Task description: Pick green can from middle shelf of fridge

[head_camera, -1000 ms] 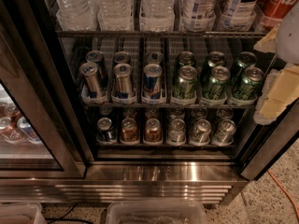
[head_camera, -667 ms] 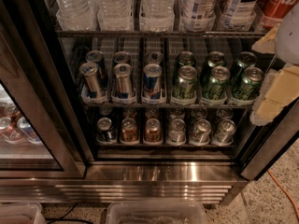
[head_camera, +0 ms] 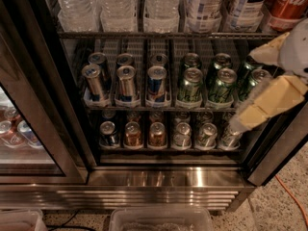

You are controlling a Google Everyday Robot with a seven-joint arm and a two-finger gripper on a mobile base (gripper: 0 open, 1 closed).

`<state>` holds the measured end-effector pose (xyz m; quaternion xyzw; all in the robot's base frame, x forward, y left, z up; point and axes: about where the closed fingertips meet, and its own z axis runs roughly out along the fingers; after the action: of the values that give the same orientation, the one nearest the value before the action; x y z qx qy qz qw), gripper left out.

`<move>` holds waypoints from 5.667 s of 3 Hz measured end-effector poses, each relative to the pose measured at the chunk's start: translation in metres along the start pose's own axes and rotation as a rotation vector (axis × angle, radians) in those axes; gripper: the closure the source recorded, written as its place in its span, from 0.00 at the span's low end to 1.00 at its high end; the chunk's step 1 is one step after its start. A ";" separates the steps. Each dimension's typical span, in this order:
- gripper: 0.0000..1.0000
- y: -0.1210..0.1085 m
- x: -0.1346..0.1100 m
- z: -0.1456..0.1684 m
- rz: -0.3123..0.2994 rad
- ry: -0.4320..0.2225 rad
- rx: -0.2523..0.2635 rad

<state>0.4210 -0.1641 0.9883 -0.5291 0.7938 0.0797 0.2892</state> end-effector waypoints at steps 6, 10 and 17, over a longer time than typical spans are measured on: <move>0.00 0.057 -0.026 0.104 0.373 -0.437 0.133; 0.00 -0.067 -0.019 0.082 0.678 -0.721 0.584; 0.00 -0.069 0.048 0.109 0.661 -0.664 0.805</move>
Offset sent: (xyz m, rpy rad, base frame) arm 0.0021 0.1285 0.0454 1.2324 -0.1075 -0.2764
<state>0.5097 -0.1844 0.8853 -0.0513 0.7510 0.0197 0.6580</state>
